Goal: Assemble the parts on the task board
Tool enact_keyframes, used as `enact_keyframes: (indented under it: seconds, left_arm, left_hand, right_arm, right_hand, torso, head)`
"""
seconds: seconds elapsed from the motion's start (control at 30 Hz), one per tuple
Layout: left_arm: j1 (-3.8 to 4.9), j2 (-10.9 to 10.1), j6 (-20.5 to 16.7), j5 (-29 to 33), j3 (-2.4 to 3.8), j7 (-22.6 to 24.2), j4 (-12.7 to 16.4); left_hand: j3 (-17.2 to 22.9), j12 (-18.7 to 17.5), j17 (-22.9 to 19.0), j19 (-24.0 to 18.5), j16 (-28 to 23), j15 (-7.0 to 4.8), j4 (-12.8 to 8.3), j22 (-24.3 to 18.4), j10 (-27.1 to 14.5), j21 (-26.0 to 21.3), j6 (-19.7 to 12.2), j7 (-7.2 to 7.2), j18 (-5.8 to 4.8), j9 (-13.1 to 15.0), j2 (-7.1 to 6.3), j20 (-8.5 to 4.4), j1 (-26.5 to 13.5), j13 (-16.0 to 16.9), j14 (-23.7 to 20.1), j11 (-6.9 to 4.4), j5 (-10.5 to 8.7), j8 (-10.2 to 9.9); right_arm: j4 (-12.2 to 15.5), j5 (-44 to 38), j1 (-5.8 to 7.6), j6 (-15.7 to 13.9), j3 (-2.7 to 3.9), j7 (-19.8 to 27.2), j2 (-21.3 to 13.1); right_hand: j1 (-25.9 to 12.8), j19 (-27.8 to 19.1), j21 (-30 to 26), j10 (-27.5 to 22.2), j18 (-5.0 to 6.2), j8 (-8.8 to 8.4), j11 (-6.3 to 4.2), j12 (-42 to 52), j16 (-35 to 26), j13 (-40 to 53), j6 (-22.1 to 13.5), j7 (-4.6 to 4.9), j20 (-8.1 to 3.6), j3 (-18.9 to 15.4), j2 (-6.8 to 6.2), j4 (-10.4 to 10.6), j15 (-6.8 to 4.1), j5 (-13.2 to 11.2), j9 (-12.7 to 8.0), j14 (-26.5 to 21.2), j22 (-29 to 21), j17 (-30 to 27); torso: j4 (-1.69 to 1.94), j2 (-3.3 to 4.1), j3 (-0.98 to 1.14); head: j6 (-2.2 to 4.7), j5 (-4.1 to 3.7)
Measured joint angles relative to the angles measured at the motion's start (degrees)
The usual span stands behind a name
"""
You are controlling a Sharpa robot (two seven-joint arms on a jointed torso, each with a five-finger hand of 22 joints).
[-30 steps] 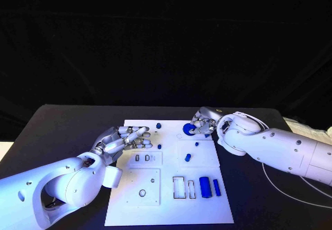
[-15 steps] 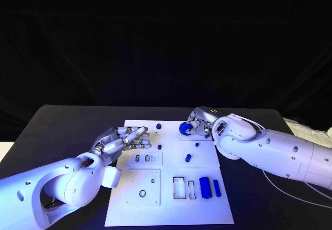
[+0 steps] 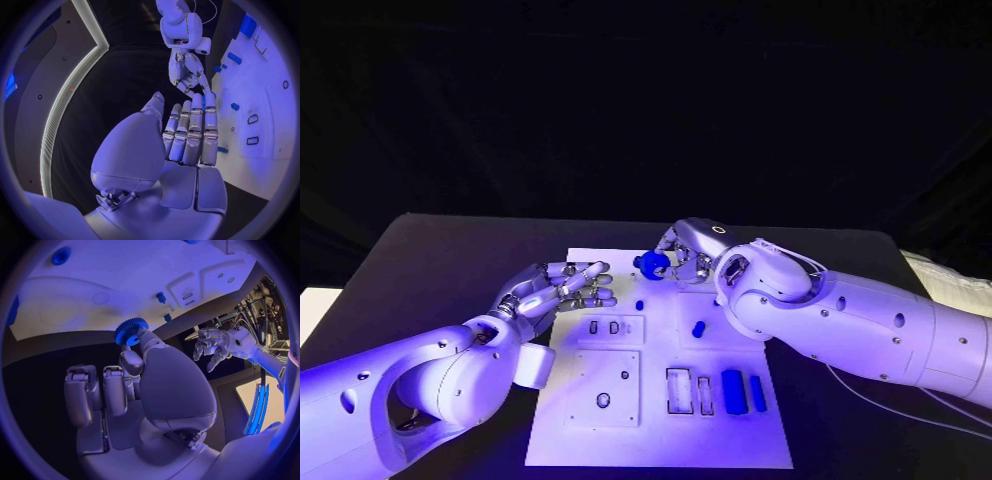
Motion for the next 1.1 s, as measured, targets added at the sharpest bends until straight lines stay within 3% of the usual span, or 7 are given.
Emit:
enact_keyframes:
  seconds: [0.13, 0.3, 0.6, 0.87, 1.1]
  left_arm:
    - [0.00, 0.0, 0.0, 0.2, 0.00, 0.0, 0.0]
    - [0.00, 0.0, 0.0, 0.3, 0.00, 0.0, 0.0]
    - [0.00, 0.1, 0.0, 0.4, 0.00, 0.0, 0.1]
    - [0.00, 0.1, 0.1, 0.4, 0.00, 0.0, 0.1]
    - [0.01, 0.1, 0.1, 0.4, 0.00, 0.0, 0.1]
  left_hand:
    - [0.0, 0.0, 0.0, 0.0, 0.0, 0.00, 0.0, 0.0, 0.0, 0.0, 0.0, 0.00, 0.00, 0.0, 0.00, 0.00, 0.0, 0.0, 0.0, 0.00, 0.00, 0.0]
    - [0.0, 0.0, 0.0, 0.0, 0.0, 0.00, 0.0, 0.0, 0.0, 0.0, 0.0, 0.00, 0.00, 0.0, 0.00, 0.00, 0.0, 0.0, 0.0, 0.00, 0.00, 0.0]
    - [0.0, 0.0, 0.0, 0.0, 0.0, 0.00, 0.0, 0.0, 0.0, 0.0, 0.0, 0.00, 0.00, 0.0, 0.00, 0.00, 0.0, 0.0, 0.0, 0.00, 0.00, 0.0]
    - [0.0, 0.0, 0.0, 0.0, 0.0, 0.00, 0.0, 0.0, 0.0, 0.0, 0.0, 0.00, 0.00, 0.0, 0.00, 0.00, 0.0, 0.0, 0.0, 0.00, 0.00, 0.0]
    - [-0.2, -0.2, 0.0, 0.0, 0.0, 0.00, -0.2, 0.0, 0.0, 0.0, 0.0, 0.00, 0.00, 0.0, 0.00, 0.00, 0.0, 0.0, 0.0, 0.00, 0.00, -0.2]
  right_arm:
    - [-0.8, -0.1, 0.02, -0.2, 0.01, -0.3, 1.9]
    - [-2.8, -0.1, 0.03, -0.1, -0.06, -0.5, 4.1]
    - [-6.3, -0.4, 0.03, 0.3, -0.57, -0.8, 6.7]
    - [-7.2, -0.6, 0.01, 1.3, -1.22, -0.8, 7.7]
    - [-7.2, -0.7, 0.05, 2.1, -1.33, -0.8, 7.7]
  right_hand:
    - [-0.1, 0.0, 0.0, 0.0, 0.00, 0.00, 0.00, 0.0, 0.0, 0.1, 0.0, 0.00, 0.00, 0.0, -0.14, 0.0, 0.00, 0.0, 0.0, 0.0, 0.0, 0.0]
    - [-0.1, 0.0, 0.0, 0.0, 0.00, -0.11, 0.00, -0.2, 0.0, 0.1, 0.1, -0.15, 0.00, 0.2, -0.15, 0.2, 0.00, 0.0, -0.1, 0.0, 0.0, 0.0]
    - [-0.1, 0.0, 0.0, 0.0, 0.00, -0.33, 0.01, -0.2, 0.0, 0.1, 0.2, -0.26, 0.00, 0.1, -0.27, 0.2, 0.00, 0.0, -0.1, 0.0, 0.0, 0.0]
    - [-0.9, 0.0, 0.0, 0.0, 0.00, -0.38, 0.01, -0.4, 0.0, 0.1, 0.2, -0.29, 0.01, 0.2, -0.57, 0.3, 0.00, -0.3, -0.1, 0.0, 0.0, 0.0]
    - [-1.4, 0.0, 0.0, 0.0, 0.00, -0.45, 0.01, -0.4, 0.0, 0.2, 0.2, -0.37, 0.01, 0.3, -1.08, 0.3, 0.00, -0.3, -0.1, 0.0, 0.0, 0.0]
  torso:
    - [0.48, -0.07, -0.19]
    - [0.82, -0.12, -0.38]
    - [0.91, -0.10, -0.42]
    - [0.90, -0.08, -0.32]
    - [0.79, -0.08, -0.27]
  head:
    - [-0.12, -0.18]
    - [-0.25, -0.30]
    - [-0.35, 0.06]
    - [-0.60, 0.32]
    - [-0.69, 0.48]
